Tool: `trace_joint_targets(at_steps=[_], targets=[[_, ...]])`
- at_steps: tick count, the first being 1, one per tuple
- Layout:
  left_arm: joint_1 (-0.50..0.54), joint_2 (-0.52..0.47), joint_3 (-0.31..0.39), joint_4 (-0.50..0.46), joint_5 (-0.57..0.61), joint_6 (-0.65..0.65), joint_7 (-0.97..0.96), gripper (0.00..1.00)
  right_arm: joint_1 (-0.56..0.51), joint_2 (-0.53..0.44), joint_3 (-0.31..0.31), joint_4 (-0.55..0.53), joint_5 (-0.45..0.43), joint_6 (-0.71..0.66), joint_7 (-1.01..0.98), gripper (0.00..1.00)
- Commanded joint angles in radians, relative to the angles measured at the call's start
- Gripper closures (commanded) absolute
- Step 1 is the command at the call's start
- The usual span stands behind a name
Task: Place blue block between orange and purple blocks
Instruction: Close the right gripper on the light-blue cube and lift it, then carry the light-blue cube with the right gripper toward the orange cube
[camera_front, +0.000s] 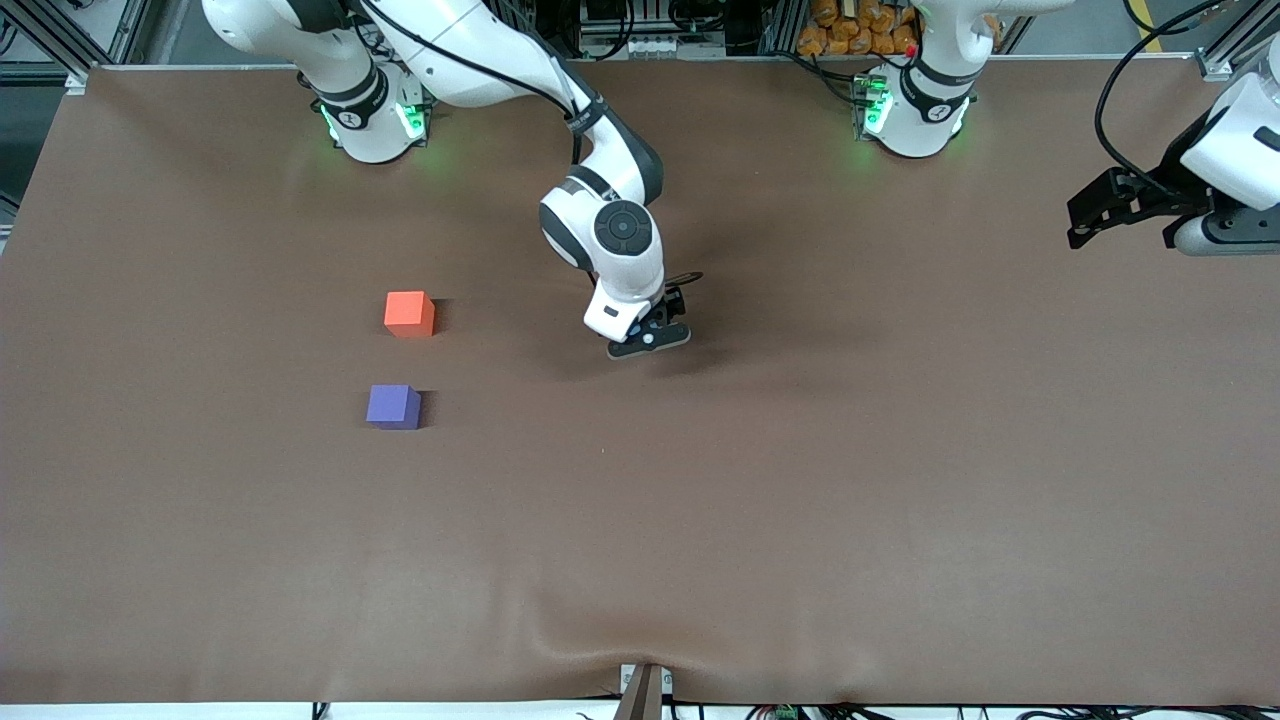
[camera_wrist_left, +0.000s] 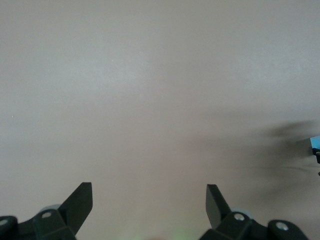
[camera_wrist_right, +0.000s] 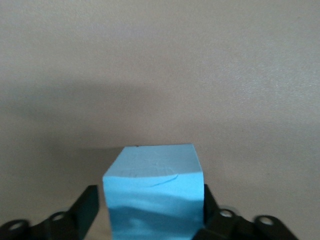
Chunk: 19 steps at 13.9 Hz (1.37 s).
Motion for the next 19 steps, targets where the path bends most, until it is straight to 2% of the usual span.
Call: trace_joint_targets(at_steps=[1,3,7,9,11,13,15,16,19], targets=[[0.012,-0.003,-0.004,0.016,-0.017,-0.022,0.021,0.00,-0.009,-0.014,-0.013,0.021,-0.013,-0.028,-0.022,1.00],[0.017,0.002,-0.002,0.016,-0.018,-0.021,0.011,0.00,-0.048,-0.025,-0.013,0.070,-0.012,-0.132,-0.022,1.00],[0.019,0.000,-0.005,0.021,-0.018,-0.019,0.021,0.00,-0.197,-0.186,-0.019,0.064,-0.012,-0.355,-0.034,1.00],[0.020,0.000,-0.004,0.021,-0.020,-0.016,0.016,0.00,-0.283,-0.276,-0.019,0.021,-0.012,-0.456,-0.089,1.00],[0.020,0.000,-0.004,0.022,-0.020,-0.014,0.018,0.00,-0.376,-0.396,-0.018,-0.104,-0.012,-0.463,-0.193,1.00],[0.020,0.000,-0.004,0.022,-0.018,-0.014,0.021,0.00,-0.406,-0.485,-0.021,-0.222,-0.012,-0.450,-0.195,1.00],[0.019,0.000,-0.005,0.022,-0.018,-0.014,0.021,0.00,-0.464,-0.562,-0.021,-0.377,-0.012,-0.356,-0.200,1.00],[0.020,0.000,-0.004,0.021,-0.018,-0.014,0.021,0.00,-0.481,-0.582,-0.021,-0.434,-0.013,-0.331,-0.200,1.00],[0.019,0.000,-0.004,0.021,-0.017,-0.014,0.021,0.00,-0.548,-0.588,-0.024,-0.491,-0.013,-0.299,-0.201,1.00]])
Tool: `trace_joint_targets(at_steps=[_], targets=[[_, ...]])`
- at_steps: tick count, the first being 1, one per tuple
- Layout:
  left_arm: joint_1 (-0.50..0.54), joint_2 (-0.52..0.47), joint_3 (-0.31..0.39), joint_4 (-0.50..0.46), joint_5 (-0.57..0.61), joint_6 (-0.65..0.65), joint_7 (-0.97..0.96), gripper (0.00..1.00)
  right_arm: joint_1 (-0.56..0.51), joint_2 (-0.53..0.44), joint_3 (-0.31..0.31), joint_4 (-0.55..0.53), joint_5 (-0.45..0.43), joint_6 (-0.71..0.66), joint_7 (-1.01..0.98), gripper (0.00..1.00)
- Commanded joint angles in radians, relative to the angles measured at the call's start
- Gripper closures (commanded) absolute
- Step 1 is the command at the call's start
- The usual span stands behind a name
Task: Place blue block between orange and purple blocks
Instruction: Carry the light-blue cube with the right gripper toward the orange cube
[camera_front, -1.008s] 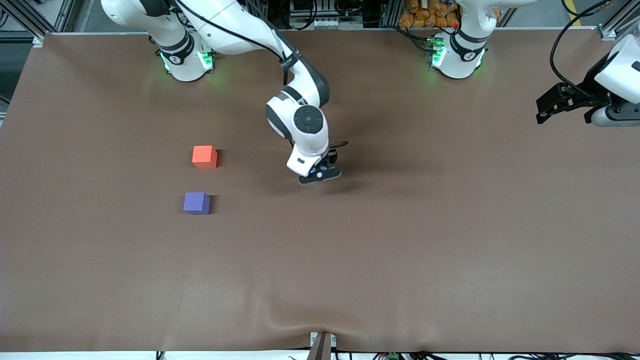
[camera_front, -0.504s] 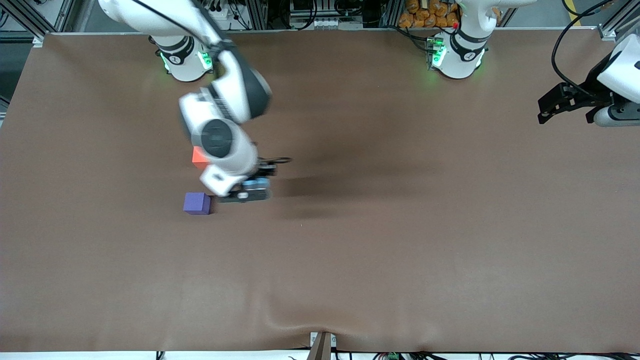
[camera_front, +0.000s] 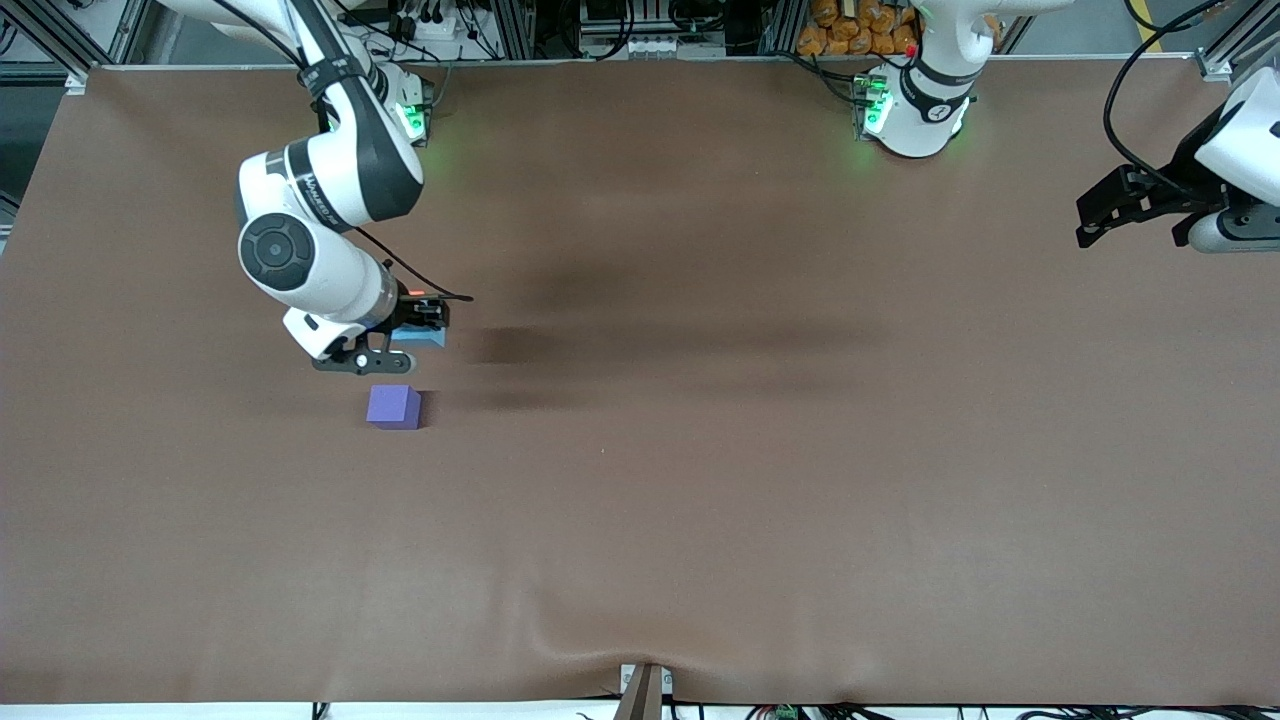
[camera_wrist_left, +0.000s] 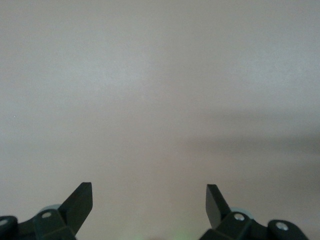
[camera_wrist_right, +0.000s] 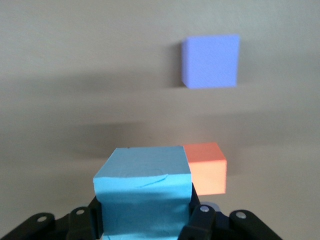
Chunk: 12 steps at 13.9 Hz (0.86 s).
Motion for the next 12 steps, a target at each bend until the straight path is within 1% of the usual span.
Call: trace_joint_targets(at_steps=[1,3,4,12], targets=[[0.011,0.000,-0.006,0.015,-0.017,-0.010,0.018,0.00,-0.075,-0.047,0.018,-0.102,-0.012,0.076,-0.008,1.00],[0.011,0.000,-0.006,0.015,-0.017,-0.010,0.018,0.00,-0.089,-0.037,0.018,-0.146,-0.011,0.162,-0.047,1.00],[0.011,0.000,-0.006,0.015,-0.017,-0.010,0.018,0.00,-0.102,-0.030,0.018,-0.147,-0.011,0.182,-0.072,1.00],[0.011,0.001,-0.006,0.012,-0.017,-0.010,0.012,0.00,-0.116,0.052,0.018,-0.156,-0.011,0.284,-0.121,1.00]])
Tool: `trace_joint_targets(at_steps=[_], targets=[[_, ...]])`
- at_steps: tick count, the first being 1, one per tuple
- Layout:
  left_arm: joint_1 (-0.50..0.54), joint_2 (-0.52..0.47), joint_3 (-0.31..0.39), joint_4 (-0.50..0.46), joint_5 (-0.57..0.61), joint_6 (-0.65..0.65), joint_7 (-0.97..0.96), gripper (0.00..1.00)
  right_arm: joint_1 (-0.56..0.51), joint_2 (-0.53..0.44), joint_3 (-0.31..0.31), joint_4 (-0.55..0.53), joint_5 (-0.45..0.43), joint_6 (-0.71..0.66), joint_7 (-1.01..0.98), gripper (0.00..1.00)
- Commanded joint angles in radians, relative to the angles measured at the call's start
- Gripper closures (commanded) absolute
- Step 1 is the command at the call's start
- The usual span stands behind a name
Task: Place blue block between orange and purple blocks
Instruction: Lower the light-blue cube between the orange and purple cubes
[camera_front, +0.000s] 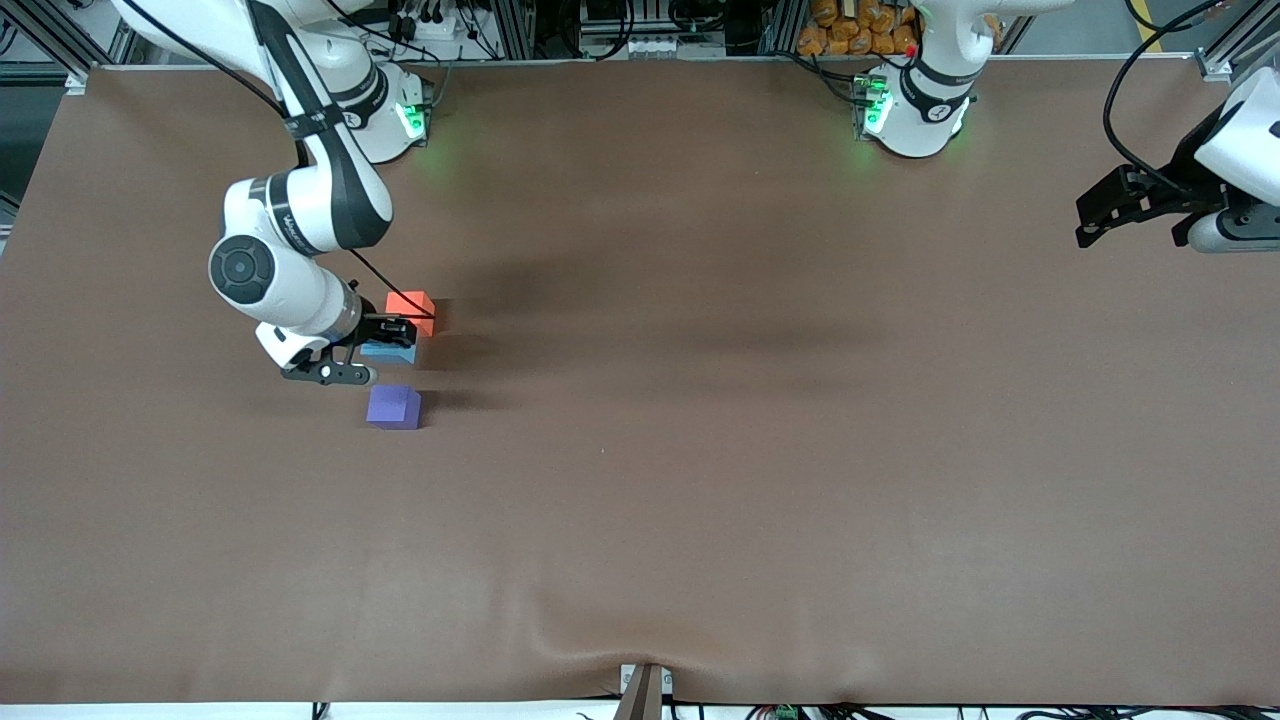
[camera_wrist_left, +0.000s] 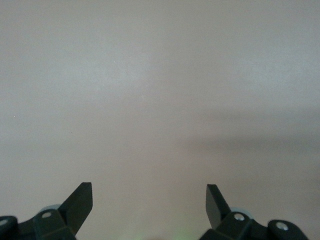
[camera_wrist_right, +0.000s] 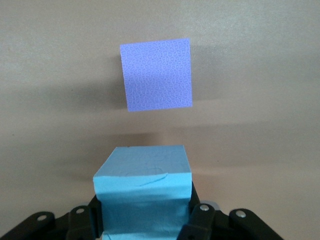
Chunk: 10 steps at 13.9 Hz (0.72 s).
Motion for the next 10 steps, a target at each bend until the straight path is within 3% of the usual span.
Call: trace_joint_targets(at_steps=[1,10], targets=[[0.011,0.001,-0.005,0.010,-0.017,-0.010,0.011,0.00,-0.022,0.016,0.017,-0.015,-0.012,0.039,-0.023,1.00],[0.012,0.000,-0.005,0.008,-0.018,-0.013,0.006,0.00,-0.045,0.064,0.018,-0.057,-0.011,0.161,-0.050,1.00]])
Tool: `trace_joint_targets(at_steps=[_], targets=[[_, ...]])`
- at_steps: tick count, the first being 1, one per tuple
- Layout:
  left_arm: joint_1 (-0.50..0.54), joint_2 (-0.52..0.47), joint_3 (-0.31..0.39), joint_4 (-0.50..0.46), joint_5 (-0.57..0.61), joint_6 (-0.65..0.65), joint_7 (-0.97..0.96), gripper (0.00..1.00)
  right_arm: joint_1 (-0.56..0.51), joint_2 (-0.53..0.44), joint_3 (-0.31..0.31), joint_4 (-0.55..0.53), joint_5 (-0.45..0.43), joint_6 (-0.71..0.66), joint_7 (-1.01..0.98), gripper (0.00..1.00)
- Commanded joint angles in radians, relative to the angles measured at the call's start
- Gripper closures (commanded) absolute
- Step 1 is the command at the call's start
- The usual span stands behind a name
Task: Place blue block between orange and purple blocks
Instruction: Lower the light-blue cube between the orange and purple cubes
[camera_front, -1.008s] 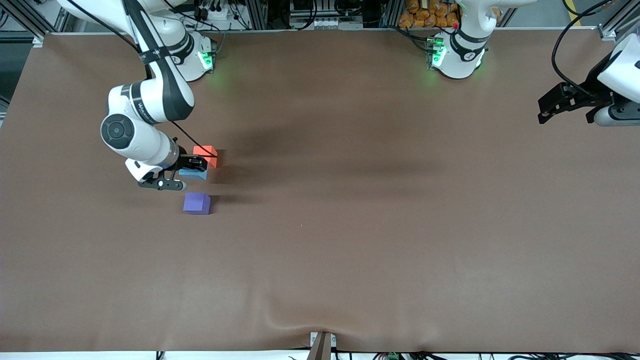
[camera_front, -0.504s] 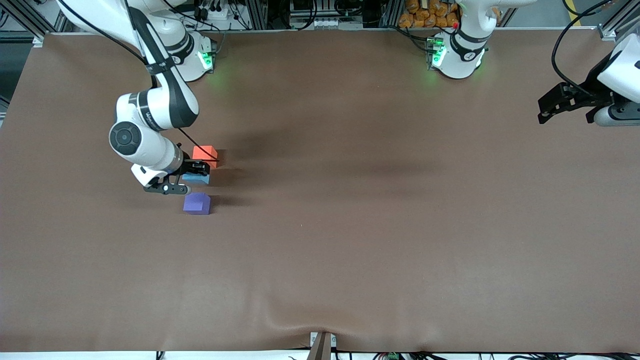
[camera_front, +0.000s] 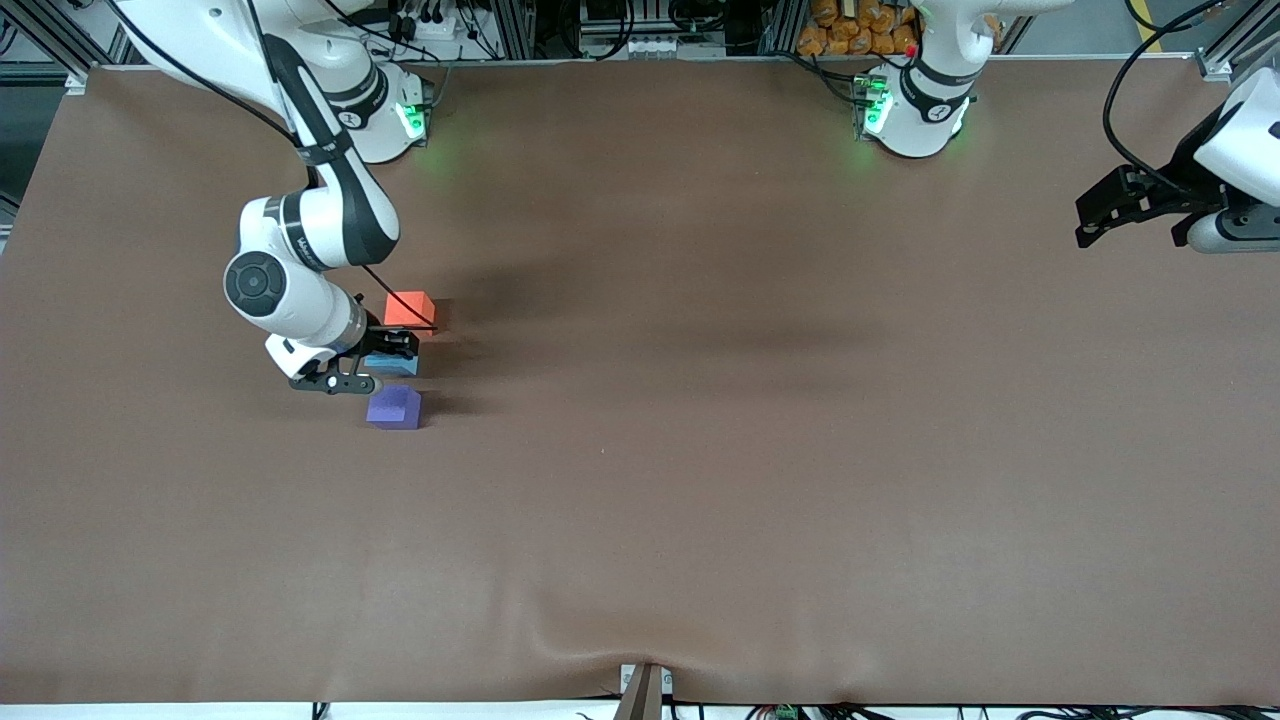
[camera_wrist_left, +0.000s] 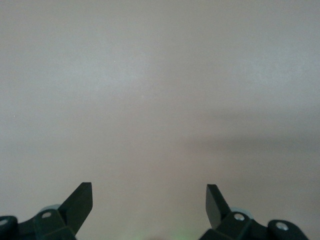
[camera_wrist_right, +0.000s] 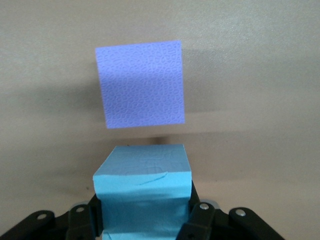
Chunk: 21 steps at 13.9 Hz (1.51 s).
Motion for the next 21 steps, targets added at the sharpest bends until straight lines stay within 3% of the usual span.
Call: trace_joint_targets(at_steps=[1,18,19,20,21], targets=[[0.011,0.000,-0.005,0.009,-0.017,-0.013,0.006,0.00,-0.024,0.005,0.019,-0.027,-0.011,0.047,-0.018,1.00],[0.012,0.004,-0.005,0.011,-0.018,-0.013,0.005,0.00,-0.013,0.060,0.019,-0.052,-0.011,0.132,-0.018,1.00],[0.012,0.004,-0.004,0.011,-0.018,-0.013,0.005,0.00,-0.013,0.063,0.019,-0.052,-0.011,0.132,-0.018,0.95],[0.012,0.004,-0.005,0.011,-0.018,-0.013,0.005,0.00,-0.013,0.065,0.019,-0.050,-0.011,0.132,-0.018,0.66],[0.012,0.004,-0.005,0.012,-0.018,-0.013,0.005,0.00,-0.013,0.068,0.019,-0.049,-0.011,0.130,-0.017,0.07]])
